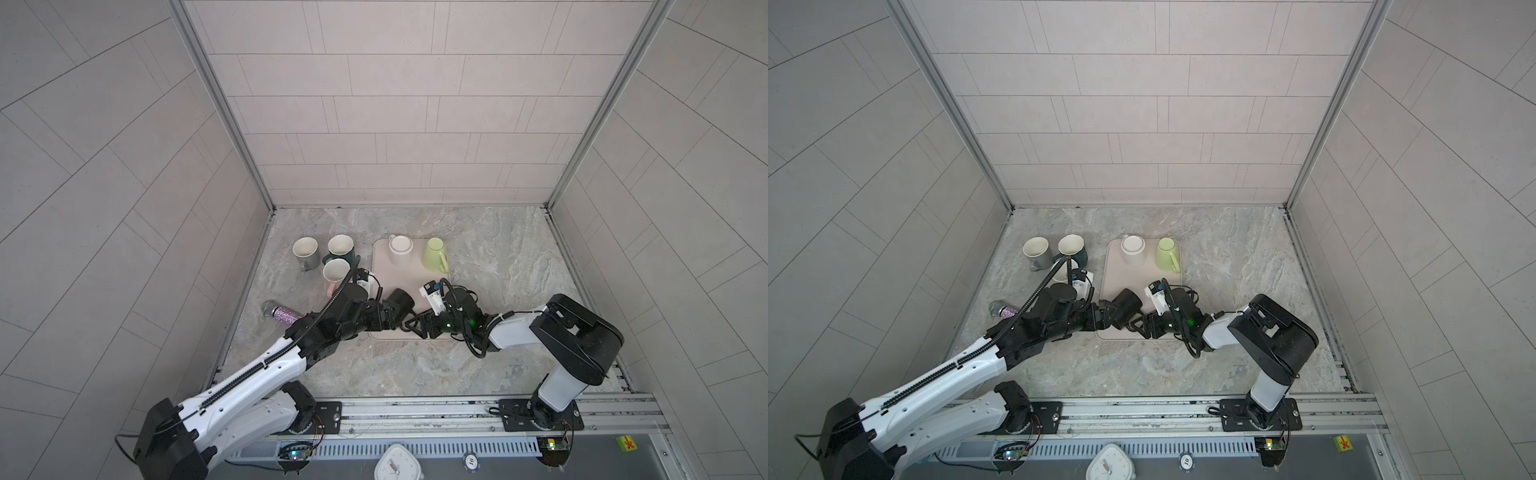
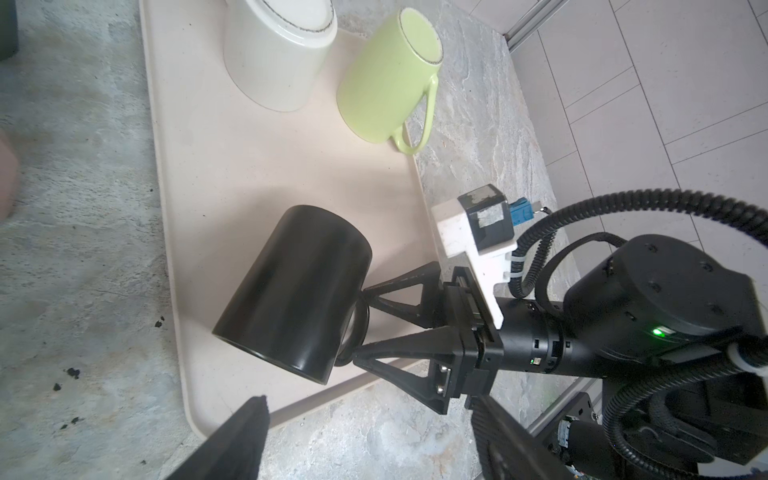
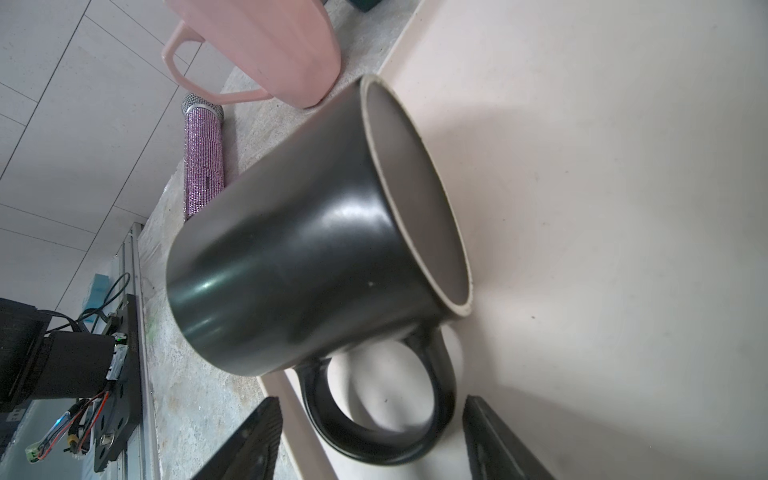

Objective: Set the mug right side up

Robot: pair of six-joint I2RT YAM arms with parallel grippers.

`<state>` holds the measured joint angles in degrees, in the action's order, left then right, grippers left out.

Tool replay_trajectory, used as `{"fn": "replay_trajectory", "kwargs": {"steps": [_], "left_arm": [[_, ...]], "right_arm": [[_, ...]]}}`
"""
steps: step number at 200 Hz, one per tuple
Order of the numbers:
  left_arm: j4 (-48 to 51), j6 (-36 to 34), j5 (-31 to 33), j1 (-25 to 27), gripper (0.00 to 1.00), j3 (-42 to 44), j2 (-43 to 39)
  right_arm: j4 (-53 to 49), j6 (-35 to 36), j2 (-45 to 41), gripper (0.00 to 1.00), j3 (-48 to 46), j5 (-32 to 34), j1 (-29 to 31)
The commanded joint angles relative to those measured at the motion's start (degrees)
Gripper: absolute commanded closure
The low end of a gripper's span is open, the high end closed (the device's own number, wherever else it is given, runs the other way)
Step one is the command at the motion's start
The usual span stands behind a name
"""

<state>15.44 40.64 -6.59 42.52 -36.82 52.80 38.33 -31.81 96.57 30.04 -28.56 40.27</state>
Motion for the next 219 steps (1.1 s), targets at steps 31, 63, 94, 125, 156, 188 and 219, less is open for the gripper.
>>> {"fn": "replay_trajectory", "kwargs": {"steps": [31, 63, 94, 125, 156, 188, 219], "left_arm": [[1.52, 0.14, 0.96, -0.25, 0.17, 0.52, -0.55], [1.58, 0.14, 1.3, -0.38, 0.17, 0.52, -0.38], [1.69, 0.23, 1.16, -0.34, 0.17, 0.7, -0.53], [2.11, 0.14, 1.46, -0.42, 0.17, 1.05, -1.42], [2.92, 0.05, 1.94, -0.58, 0.17, 1.35, -2.47], [3.61, 0.04, 2.5, -0.69, 0.17, 1.92, -4.01], [4.06, 0.05, 2.99, -0.85, 0.17, 2.29, -5.21]], "right_arm": [[5.3, -1.42, 2.91, 0.32, 1.15, -1.69, 0.88], [5.52, -1.91, 3.01, 0.31, 1.15, -2.12, 1.88], [6.64, -2.77, 2.79, 0.31, 0.31, -1.78, 2.71], [9.37, -4.65, 1.94, 0.33, -0.58, -1.12, 3.19], [13.04, -7.92, 1.94, 0.35, -0.4, -1.69, 3.32], [13.8, -8.86, 2.34, 0.35, 0.33, -1.56, 3.92], [14.67, -10.85, 3.73, 0.36, 1.26, -1.44, 4.29]]}}
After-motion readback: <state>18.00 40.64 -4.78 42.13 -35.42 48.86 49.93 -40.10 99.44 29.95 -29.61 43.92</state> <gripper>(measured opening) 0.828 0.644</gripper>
